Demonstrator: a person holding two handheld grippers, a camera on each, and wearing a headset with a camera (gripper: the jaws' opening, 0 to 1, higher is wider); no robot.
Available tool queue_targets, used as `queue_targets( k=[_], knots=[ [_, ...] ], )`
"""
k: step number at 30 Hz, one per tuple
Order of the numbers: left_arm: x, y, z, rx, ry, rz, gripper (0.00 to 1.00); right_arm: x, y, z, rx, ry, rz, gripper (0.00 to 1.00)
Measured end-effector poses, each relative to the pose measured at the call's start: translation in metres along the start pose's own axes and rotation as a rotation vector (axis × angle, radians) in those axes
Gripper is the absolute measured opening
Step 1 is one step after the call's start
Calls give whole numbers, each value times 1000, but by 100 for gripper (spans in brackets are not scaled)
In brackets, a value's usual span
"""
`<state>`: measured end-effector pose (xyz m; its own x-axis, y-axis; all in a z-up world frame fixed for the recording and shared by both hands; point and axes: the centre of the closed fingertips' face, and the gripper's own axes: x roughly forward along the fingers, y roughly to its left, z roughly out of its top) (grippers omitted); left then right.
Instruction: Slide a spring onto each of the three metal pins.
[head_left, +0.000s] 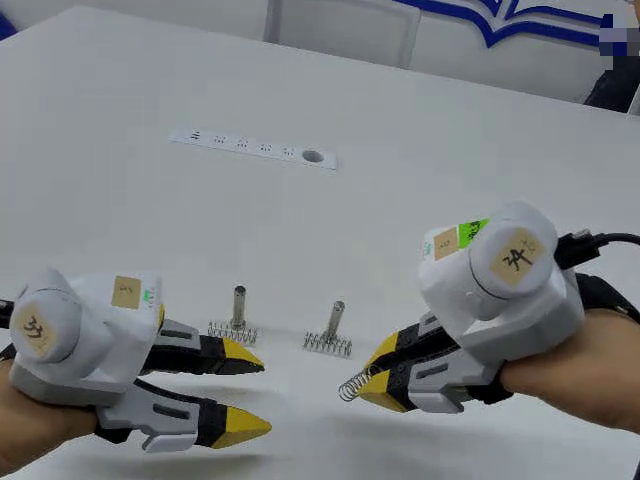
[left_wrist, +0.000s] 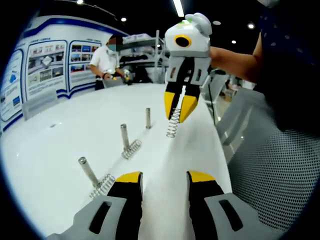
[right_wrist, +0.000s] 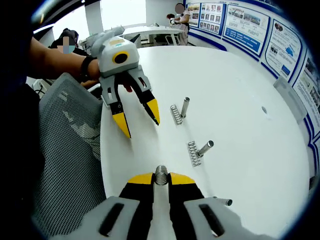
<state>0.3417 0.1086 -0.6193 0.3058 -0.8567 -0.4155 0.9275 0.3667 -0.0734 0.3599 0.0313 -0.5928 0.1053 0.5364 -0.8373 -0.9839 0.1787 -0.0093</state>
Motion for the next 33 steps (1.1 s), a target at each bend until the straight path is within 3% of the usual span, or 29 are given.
queue_targets(
  k=[16,25,30,33],
  knots=[
    [-25,8,-6,-80,-34,119,43,-28,-23,-15,45,23,-64,12],
    [-29,11,-7,-93,-39,146,44,-42,-36,-24,63,57,-94,12],
    [-29,11,-7,-94,-44,149,44,-52,-51,-31,74,84,-138,12],
    [-29,12,-7,-95,-44,148,44,-57,-64,-39,72,128,-180,12]
  ],
)
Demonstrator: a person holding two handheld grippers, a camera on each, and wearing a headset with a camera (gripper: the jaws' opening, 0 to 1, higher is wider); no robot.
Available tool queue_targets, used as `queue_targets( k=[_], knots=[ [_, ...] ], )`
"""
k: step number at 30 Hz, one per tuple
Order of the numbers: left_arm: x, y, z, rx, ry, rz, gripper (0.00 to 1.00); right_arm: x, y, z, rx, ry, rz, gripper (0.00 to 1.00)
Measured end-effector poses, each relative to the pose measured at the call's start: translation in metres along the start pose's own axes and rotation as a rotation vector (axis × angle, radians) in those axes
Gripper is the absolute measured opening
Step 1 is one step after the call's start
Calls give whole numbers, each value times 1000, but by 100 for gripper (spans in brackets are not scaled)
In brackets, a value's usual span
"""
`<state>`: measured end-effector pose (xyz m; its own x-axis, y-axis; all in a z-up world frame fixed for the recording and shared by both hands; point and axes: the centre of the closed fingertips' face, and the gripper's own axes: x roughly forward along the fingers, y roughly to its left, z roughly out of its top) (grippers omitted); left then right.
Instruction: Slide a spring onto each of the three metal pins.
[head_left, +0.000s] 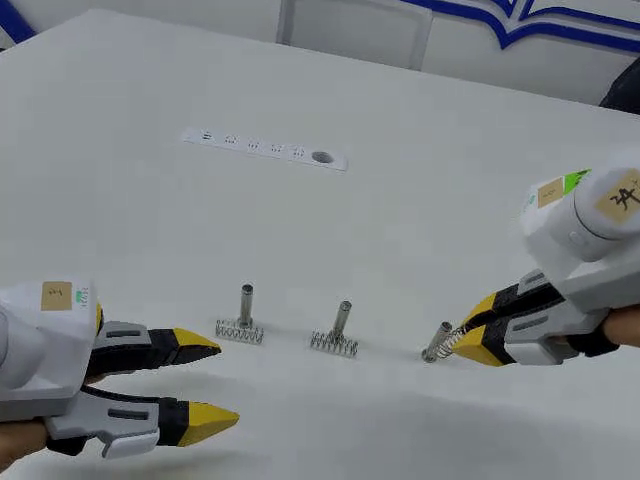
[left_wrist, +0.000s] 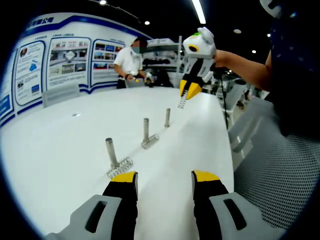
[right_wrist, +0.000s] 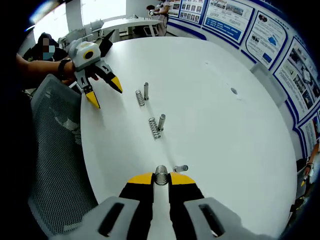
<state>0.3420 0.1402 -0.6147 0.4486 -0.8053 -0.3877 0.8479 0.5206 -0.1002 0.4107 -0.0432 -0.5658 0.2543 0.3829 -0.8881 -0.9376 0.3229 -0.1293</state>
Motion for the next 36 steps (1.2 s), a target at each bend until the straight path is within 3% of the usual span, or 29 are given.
queue_targets(
  k=[12,36],
  knots=[
    [0,1,0,-8,-11,-7,44,8,-24,-2,-12,68,-53,12],
    [-1,4,-6,-24,-7,-6,43,42,-31,-6,-15,149,22,12]
  ],
)
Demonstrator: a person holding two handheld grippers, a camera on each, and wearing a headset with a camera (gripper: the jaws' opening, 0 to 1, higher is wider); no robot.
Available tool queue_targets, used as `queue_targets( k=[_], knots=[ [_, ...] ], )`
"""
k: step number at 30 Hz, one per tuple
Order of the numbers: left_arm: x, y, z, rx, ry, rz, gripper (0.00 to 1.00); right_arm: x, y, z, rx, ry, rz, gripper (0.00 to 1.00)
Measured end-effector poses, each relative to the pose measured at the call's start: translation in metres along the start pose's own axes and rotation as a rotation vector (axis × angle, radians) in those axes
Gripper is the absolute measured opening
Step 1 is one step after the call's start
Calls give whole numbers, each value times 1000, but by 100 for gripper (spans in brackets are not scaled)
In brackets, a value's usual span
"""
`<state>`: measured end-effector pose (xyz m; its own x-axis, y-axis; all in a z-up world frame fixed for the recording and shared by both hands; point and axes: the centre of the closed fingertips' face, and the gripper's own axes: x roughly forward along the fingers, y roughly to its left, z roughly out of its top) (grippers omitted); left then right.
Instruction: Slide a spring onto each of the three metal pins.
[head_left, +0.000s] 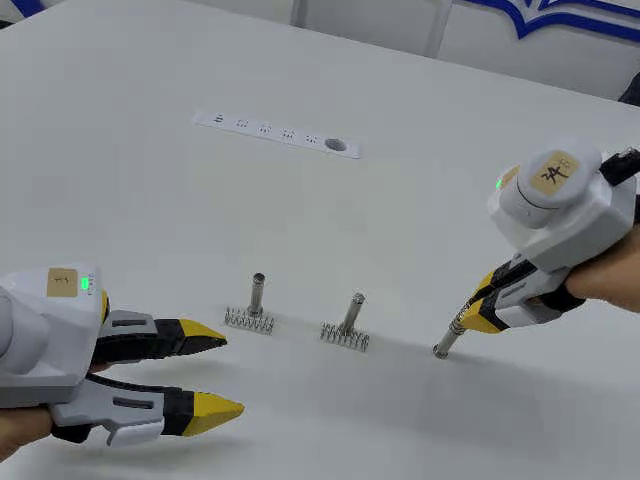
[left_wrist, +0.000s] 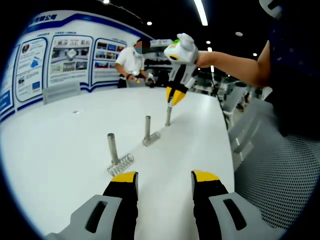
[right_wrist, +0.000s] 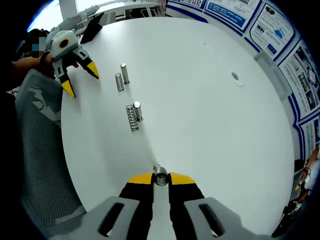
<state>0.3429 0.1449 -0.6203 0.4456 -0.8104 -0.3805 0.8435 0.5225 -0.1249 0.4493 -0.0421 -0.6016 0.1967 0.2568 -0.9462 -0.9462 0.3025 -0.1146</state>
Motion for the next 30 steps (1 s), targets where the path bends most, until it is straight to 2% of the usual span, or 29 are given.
queue_targets(
  k=[15,23,30],
  knots=[
    [-1,-1,-1,-7,7,11,43,25,3,-12,-4,40,49,12],
    [0,-1,-1,-9,4,13,43,31,4,-17,-21,53,57,13],
    [1,-2,-1,-8,4,8,43,29,5,-17,-28,47,54,15]
  ],
)
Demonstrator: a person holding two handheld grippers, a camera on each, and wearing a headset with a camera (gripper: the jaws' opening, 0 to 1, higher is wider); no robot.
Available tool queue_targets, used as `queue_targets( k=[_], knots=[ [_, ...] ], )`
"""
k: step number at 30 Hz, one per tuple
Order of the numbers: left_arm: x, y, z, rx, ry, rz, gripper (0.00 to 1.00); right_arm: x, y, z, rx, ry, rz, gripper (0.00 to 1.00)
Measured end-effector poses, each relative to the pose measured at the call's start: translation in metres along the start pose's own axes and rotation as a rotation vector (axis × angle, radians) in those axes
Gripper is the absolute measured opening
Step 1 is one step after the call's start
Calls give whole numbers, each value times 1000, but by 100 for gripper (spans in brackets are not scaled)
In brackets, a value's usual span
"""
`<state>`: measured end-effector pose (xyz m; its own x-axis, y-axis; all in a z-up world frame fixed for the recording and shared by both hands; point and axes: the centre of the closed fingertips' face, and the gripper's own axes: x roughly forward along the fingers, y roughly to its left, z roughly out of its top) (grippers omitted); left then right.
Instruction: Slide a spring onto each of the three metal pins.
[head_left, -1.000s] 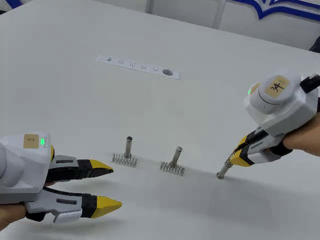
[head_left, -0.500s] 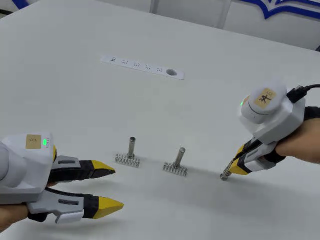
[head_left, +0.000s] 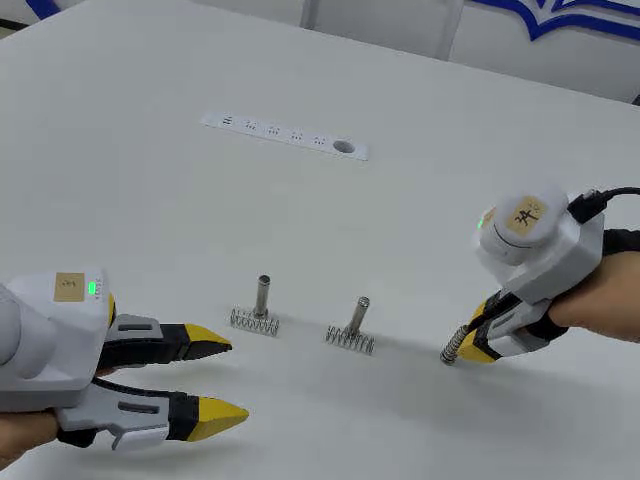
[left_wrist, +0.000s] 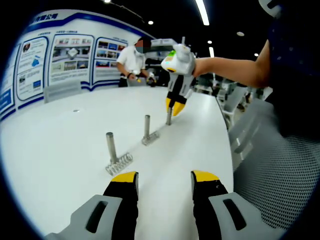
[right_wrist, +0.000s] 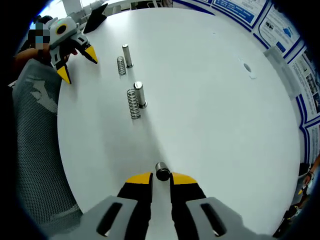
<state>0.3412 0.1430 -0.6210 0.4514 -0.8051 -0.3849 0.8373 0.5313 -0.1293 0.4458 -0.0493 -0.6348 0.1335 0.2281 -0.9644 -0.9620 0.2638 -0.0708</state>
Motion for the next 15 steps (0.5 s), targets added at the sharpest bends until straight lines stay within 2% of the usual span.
queue_targets(
  k=[11,15],
  knots=[
    [0,0,2,7,-7,-5,43,-17,0,11,-32,-29,-50,18],
    [0,0,2,9,-10,-7,43,-22,2,22,-58,-49,-69,18]
  ],
)
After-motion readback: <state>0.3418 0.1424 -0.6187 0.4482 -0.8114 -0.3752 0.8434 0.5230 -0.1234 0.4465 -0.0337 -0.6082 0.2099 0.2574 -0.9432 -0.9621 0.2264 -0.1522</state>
